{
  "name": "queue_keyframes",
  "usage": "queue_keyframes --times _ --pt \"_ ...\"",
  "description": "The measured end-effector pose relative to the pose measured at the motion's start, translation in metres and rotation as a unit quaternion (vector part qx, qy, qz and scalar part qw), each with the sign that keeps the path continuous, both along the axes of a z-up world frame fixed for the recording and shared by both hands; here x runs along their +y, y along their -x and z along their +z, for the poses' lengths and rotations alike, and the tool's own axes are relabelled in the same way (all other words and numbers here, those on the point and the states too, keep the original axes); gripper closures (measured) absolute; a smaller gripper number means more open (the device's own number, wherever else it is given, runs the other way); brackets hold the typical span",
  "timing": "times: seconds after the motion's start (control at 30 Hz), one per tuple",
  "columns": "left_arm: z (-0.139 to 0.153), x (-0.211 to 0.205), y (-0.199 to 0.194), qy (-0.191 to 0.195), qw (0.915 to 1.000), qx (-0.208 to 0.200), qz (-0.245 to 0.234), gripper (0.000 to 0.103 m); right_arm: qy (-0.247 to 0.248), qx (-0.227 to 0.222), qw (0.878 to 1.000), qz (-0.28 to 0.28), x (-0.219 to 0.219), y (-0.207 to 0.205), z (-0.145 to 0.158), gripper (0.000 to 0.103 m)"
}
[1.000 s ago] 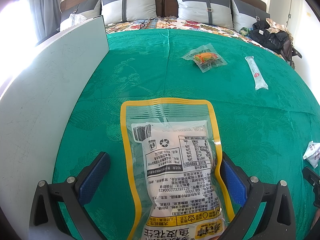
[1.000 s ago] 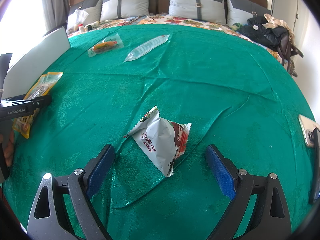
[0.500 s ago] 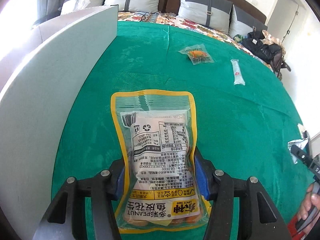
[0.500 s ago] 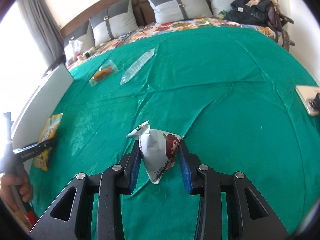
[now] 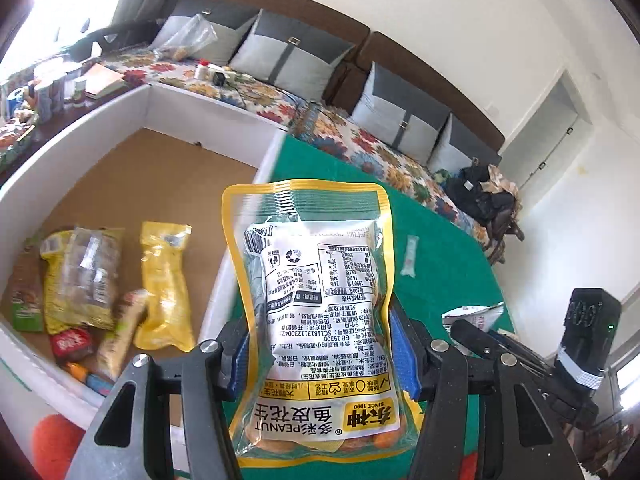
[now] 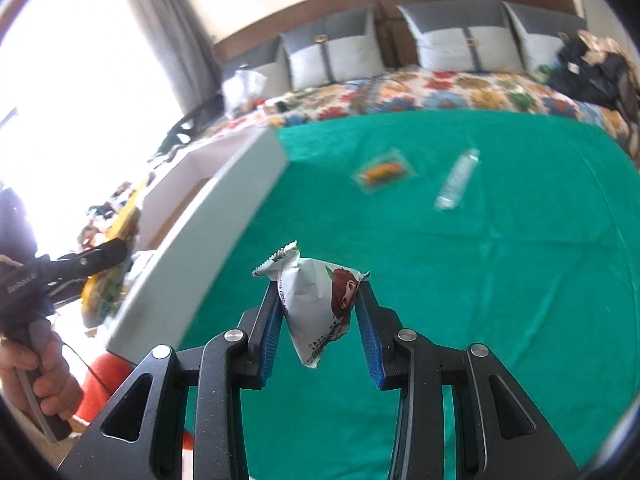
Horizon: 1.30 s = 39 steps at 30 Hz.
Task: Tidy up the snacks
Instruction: 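Carry the peanut bag and white pouch into the white box and open both tools, then withdraw both open tools back over the bed toward the corn sausage packet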
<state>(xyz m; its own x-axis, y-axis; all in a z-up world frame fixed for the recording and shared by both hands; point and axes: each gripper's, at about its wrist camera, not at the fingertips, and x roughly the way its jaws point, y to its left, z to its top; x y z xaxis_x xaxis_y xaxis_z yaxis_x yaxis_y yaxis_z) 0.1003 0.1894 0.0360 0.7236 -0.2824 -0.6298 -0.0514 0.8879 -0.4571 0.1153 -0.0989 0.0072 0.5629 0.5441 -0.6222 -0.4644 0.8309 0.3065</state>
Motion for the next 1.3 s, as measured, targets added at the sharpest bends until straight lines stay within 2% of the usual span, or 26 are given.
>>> queue_keyframes --times 0.13,0.27,0.33,0.37,0.4,0.43,0.47,0.53,0.57,0.63,0.73,0.8,0.9,0.97,1.03,1.1,1.17,1.3 --pt "-0.004 0.074 0.008 -0.055 0.9944 0.027 0.086 0.047 -0.008 -0.016 0.994 0.103 0.101 0.014 0.028 0.064" --pt "-0.027 0.126 0.011 -0.106 0.9816 0.077 0.139 0.044 0.009 -0.013 0.985 0.172 0.177 0.026 0.023 0.061" --pt "-0.044 0.140 0.014 -0.136 0.9725 0.106 0.156 0.035 0.017 0.004 0.982 0.191 0.203 0.026 0.009 0.055" --pt "-0.052 0.145 0.015 -0.149 0.9674 0.123 0.164 0.032 0.019 0.019 0.980 0.197 0.211 0.023 0.001 0.047" --pt "-0.059 0.147 0.017 -0.153 0.9652 0.131 0.167 0.029 0.023 0.035 0.979 0.198 0.214 0.019 -0.007 0.036" --pt "-0.063 0.148 0.020 -0.151 0.9649 0.134 0.168 0.028 0.025 0.045 0.980 0.193 0.215 0.017 -0.013 0.035" --pt "-0.064 0.147 0.023 -0.148 0.9654 0.131 0.170 0.028 0.021 0.049 0.981 0.184 0.208 0.017 -0.016 0.035" --pt "-0.061 0.142 0.034 -0.148 0.9670 0.111 0.175 0.016 0.003 0.043 0.984 0.172 0.188 0.016 -0.017 0.034" --pt "-0.056 0.136 0.037 -0.151 0.9673 0.101 0.178 0.013 0.002 0.032 0.986 0.162 0.174 0.016 -0.014 0.030" --pt "-0.046 0.122 0.041 -0.149 0.9707 0.079 0.171 0.009 0.021 0.003 0.990 0.138 0.148 0.015 -0.014 0.028" --pt "-0.030 0.089 0.037 -0.131 0.9802 0.042 0.142 0.006 0.081 -0.040 0.992 0.091 0.096 0.016 -0.033 0.027" --pt "-0.020 0.058 0.033 -0.119 0.9863 0.021 0.113 0.004 0.138 -0.057 0.987 0.050 0.057 0.013 -0.058 0.027" --pt "-0.010 0.001 0.022 -0.108 0.9929 -0.007 0.049 0.003 0.210 -0.041 0.977 -0.023 -0.011 0.003 -0.098 0.027" --pt "-0.011 -0.040 0.013 -0.106 0.9941 -0.021 0.003 0.000 0.218 -0.030 0.973 -0.074 -0.060 0.001 -0.112 0.027" --pt "-0.021 -0.083 -0.001 -0.115 0.9923 -0.015 -0.044 0.000 0.210 -0.026 0.969 -0.127 -0.104 0.003 -0.117 0.027" --pt "-0.040 -0.124 -0.018 -0.129 0.9877 0.011 -0.087 0.000 0.193 -0.021 0.965 -0.174 -0.137 0.005 -0.120 0.027" --pt "-0.062 -0.158 -0.033 -0.141 0.9823 0.033 -0.119 0.000 0.175 -0.007 0.964 -0.198 -0.159 0.003 -0.120 0.027" --pt "-0.101 -0.200 -0.059 -0.151 0.9766 0.074 -0.135 0.000 0.168 -0.007 0.961 -0.218 -0.178 -0.007 -0.114 0.027"
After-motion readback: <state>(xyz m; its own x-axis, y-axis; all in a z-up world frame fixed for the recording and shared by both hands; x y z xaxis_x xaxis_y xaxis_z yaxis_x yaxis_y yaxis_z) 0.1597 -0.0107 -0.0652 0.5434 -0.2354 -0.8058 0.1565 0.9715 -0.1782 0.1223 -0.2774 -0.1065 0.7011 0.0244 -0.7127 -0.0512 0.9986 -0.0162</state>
